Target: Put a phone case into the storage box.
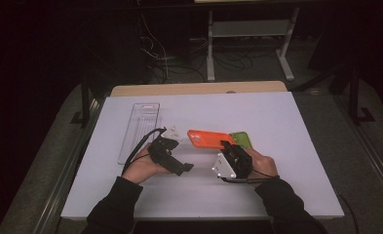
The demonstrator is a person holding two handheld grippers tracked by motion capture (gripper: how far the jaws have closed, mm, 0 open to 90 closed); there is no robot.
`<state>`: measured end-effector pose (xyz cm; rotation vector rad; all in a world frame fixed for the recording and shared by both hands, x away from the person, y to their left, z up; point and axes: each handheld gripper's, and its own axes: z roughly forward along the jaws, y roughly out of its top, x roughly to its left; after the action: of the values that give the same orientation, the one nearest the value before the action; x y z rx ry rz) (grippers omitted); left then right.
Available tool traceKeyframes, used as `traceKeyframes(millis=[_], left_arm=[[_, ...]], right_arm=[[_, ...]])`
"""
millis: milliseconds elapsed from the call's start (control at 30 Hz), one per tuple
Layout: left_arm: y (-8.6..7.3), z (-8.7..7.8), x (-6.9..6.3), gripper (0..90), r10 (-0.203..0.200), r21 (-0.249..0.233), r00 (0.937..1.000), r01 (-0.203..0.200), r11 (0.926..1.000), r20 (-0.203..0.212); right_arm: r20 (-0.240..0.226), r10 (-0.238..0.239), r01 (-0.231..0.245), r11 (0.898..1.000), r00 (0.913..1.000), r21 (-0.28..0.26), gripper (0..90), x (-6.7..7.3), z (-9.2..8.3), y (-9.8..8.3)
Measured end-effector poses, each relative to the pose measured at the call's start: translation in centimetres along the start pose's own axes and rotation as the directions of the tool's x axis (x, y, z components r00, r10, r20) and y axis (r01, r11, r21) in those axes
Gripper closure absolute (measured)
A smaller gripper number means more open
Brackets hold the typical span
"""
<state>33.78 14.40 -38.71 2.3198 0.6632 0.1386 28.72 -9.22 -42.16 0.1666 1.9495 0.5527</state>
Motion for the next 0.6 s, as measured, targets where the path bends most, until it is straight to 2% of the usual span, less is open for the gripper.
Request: traceKeyframes(millis=[67, 133, 167, 200, 233, 267, 300, 333, 367, 500, 567, 600], left_arm=[[0.0, 0.1, 0.0, 0.0, -0.013, -0.007, 0.9999, 0.013, 0.9999, -0.004], [0.0, 0.0, 0.1, 0.0, 0.005, -0.006, 0.9999, -0.005, 1.0000, -0.009], [0.0, 0.0, 0.1, 0.0, 0.011, -0.006, 0.9999, -0.011, 0.9999, -0.011], [-0.1, 0.0, -0.1, 0.0, -0.007, -0.009, 0.9999, 0.007, 0.9999, -0.013], [-0.1, 0.0, -0.1, 0.0, -0.003, -0.008, 0.9999, 0.003, 1.0000, -0.015], [-0.1, -0.1, 0.0, 0.0, 0.001, -0.007, 0.9999, -0.001, 1.0000, -0.015], [-0.1, -0.1, 0.0, 0.0, 0.001, -0.010, 0.9999, -0.002, 1.0000, -0.015], [-0.1, -0.1, 0.0, 0.0, -0.003, -0.012, 0.9999, 0.003, 0.9999, -0.015], [-0.1, -0.3, 0.2, 0.0, 0.026, 0.011, 0.9995, -0.026, 0.9996, -0.018], [0.0, -0.4, 0.3, 0.0, 0.025, 0.005, 0.9995, -0.024, 0.9997, -0.022], [-0.1, -0.3, 0.2, 0.0, 0.007, 0.004, 0.9997, -0.007, 1.0000, -0.022], [0.0, -0.3, 0.2, 0.0, 0.009, 0.005, 0.9997, -0.009, 0.9999, -0.022]], right_arm=[[-0.028, 0.026, -0.026, 1.000, 0.9993, -0.003, 78.0, -0.4, 0.1, -0.1], [-0.042, 0.085, -0.085, 0.996, 0.9955, 0.004, 78.0, -0.5, 0.0, -0.2], [-0.052, 0.133, -0.132, 0.991, 0.9898, 0.010, 78.0, -0.5, 0.0, -0.2], [-0.075, 0.195, -0.195, 0.981, 0.9779, 0.015, 78.0, -0.7, 0.0, -0.2], [-0.075, 0.195, -0.195, 0.981, 0.9779, 0.015, 78.0, -0.7, 0.0, -0.2], [-0.080, 0.207, -0.206, 0.978, 0.9751, 0.015, 78.0, -0.9, 0.0, -0.3], [-0.098, 0.231, -0.230, 0.973, 0.9680, 0.020, 78.0, -1.2, 0.0, -0.4], [-0.098, 0.231, -0.230, 0.973, 0.9680, 0.020, 78.0, -1.2, 0.0, -0.4], [-0.106, 0.249, -0.248, 0.969, 0.9628, 0.022, 78.1, -1.4, 0.1, -0.5], [-0.146, 0.321, -0.320, 0.947, 0.9358, 0.035, 78.0, -2.0, 0.2, -0.9], [-0.170, 0.363, -0.361, 0.932, 0.9162, 0.042, 78.0, -2.3, 0.2, -1.1], [-0.181, 0.394, -0.391, 0.919, 0.9013, 0.052, 78.0, -2.4, 0.2, -1.1]])
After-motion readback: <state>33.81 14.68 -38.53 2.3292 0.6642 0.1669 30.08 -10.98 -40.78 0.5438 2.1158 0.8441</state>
